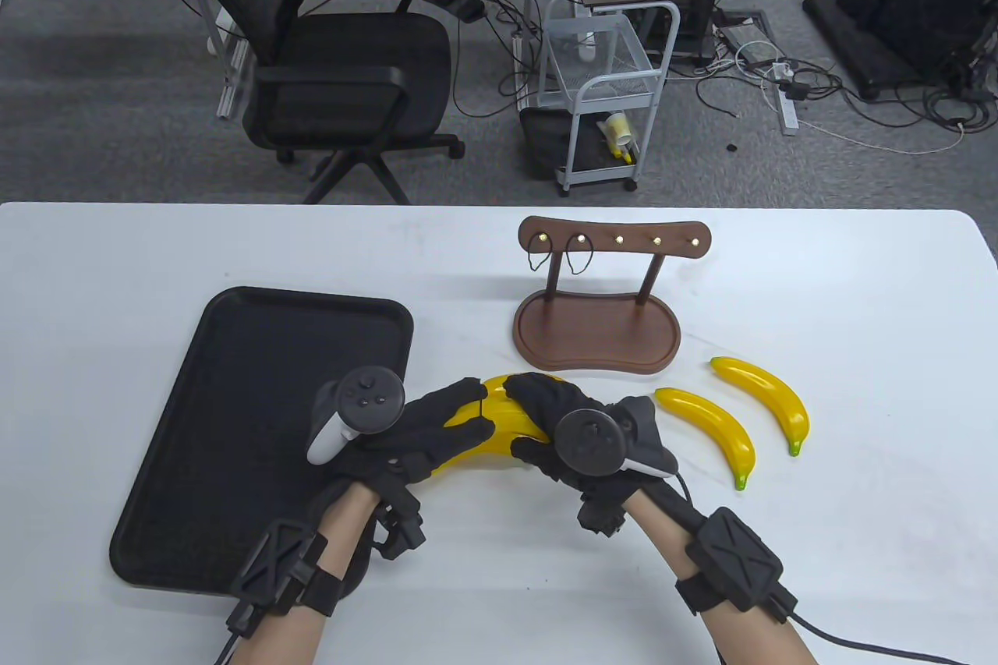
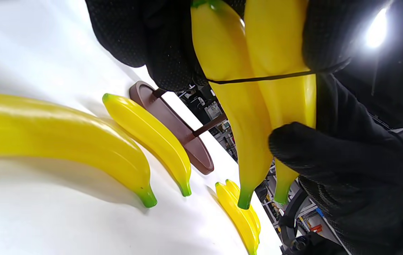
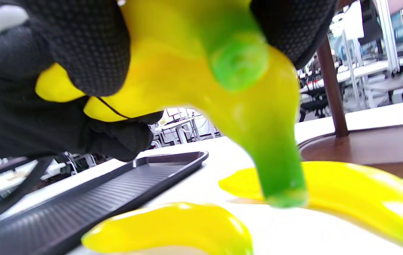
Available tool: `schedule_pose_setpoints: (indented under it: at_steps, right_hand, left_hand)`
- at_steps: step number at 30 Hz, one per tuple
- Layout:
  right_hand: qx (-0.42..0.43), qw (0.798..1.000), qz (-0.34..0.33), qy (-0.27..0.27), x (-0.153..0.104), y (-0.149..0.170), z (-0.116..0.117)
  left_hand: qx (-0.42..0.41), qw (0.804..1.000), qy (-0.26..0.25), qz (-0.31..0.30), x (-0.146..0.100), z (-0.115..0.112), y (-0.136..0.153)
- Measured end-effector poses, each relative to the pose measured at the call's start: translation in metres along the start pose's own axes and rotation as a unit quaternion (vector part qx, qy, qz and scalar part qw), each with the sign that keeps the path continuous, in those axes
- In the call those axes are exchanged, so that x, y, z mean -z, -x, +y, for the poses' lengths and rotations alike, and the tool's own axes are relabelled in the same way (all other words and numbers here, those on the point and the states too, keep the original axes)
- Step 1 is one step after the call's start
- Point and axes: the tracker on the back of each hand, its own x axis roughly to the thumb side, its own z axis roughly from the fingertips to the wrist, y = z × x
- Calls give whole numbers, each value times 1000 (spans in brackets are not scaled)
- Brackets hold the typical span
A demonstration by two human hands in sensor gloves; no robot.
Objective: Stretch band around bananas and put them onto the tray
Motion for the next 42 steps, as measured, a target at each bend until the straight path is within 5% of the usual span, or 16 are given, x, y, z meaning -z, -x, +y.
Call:
schedule_pose_setpoints:
  at_steps: [15, 42]
  right_hand:
    - [264, 964, 29, -22, -3, 44, 1]
    - [216, 976, 6, 0, -4, 37, -1]
  left_hand:
    - [44, 998, -35, -42, -8, 12, -16]
    - [103, 994, -21, -33, -6, 6, -18]
